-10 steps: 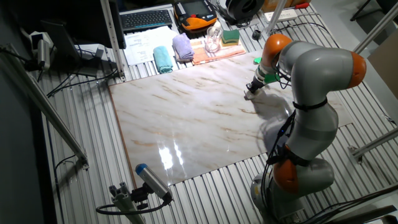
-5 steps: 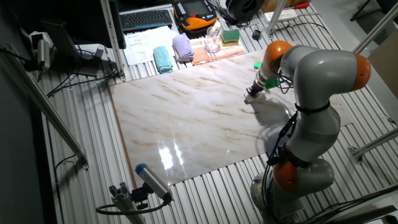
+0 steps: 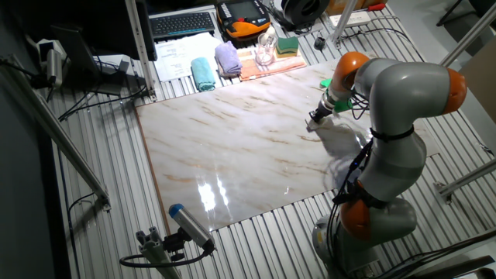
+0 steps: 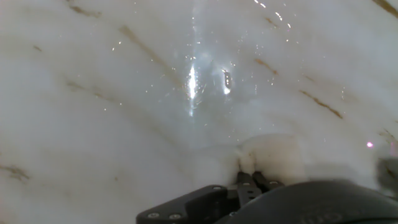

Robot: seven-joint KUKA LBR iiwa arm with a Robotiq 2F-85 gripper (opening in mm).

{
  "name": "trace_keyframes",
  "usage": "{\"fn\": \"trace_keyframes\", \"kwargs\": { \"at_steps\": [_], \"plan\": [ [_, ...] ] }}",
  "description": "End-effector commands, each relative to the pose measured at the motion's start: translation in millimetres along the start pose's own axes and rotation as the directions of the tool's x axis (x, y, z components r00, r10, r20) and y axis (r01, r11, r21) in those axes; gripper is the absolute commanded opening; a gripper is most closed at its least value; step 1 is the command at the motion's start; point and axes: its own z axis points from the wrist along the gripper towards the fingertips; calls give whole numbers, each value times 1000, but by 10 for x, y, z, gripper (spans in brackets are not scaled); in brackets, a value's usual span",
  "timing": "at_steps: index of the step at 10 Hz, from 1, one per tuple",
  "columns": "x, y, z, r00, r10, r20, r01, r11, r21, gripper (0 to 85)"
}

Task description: Clean the tabletop with a sponge

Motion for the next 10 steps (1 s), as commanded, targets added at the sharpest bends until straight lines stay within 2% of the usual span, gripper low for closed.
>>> {"fn": "trace_keyframes", "kwargs": {
  "at_steps": [1, 3, 4, 7, 9, 10],
  "plan": [
    [-122, -27, -21, 1000, -5, -2, 5, 1000, 0, 0],
    [-314, -141, -20, 999, -31, -9, 31, 999, -16, 0],
    [-370, -157, -15, 999, -32, -8, 32, 999, -17, 0],
    [-520, -156, -56, 999, -27, -27, 26, 1000, -15, 0],
    [-706, -192, -93, 999, -29, -42, 28, 999, -17, 0],
    [-800, -208, -107, 998, -30, -50, 30, 1000, -7, 0]
  ]
}}
